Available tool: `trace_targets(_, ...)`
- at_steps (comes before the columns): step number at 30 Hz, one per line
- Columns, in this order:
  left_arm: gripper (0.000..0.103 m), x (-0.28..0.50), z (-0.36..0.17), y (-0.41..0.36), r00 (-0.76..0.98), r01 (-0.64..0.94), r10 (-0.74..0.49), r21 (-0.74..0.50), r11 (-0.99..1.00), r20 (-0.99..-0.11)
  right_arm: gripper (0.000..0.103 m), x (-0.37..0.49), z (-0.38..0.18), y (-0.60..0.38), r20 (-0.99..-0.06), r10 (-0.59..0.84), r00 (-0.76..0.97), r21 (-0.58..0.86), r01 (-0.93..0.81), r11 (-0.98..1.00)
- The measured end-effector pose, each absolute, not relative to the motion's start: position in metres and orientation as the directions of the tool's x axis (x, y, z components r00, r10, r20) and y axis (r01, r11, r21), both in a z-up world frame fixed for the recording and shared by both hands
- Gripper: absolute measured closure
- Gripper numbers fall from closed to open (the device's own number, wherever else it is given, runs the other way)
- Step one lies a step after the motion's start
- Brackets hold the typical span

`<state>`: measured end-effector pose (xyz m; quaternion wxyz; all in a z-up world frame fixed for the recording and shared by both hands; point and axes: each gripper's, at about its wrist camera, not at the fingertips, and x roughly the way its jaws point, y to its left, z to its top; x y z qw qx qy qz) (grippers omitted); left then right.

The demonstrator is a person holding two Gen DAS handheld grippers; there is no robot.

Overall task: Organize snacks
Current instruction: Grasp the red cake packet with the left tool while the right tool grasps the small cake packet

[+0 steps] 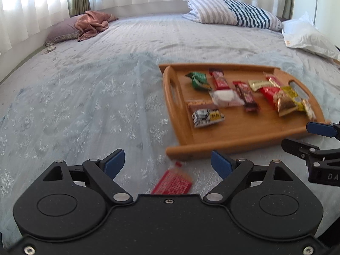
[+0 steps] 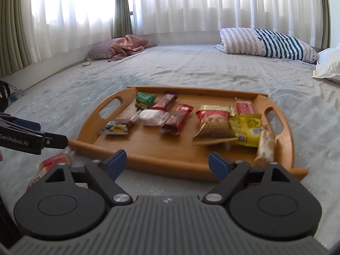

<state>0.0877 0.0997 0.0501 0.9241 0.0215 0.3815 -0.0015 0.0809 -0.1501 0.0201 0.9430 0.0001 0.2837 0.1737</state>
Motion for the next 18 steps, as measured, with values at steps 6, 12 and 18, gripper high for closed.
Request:
trace_targets(6,0.024,0.087,0.035,0.113,0.666,0.031,-0.024,-0.004,1.0,-0.746,0.011,0.056,0.007,-0.127,-0.556,0.36,0.749,0.046,-0.405,0.913)
trace_targets(12,0.03,0.091,0.02,0.114,0.631,0.061,-0.054,-0.021,0.998,-0.774,0.01,0.042,0.002,-0.116,-0.567,0.407,0.716,0.07,-0.45,0.89)
trace_targets(18,0.048,0.092,0.014,0.11,0.621,0.081,-0.076,-0.032,0.996,-0.78,0.009,0.028,-0.005,-0.099,-0.561,0.479,0.675,0.102,-0.518,0.849)
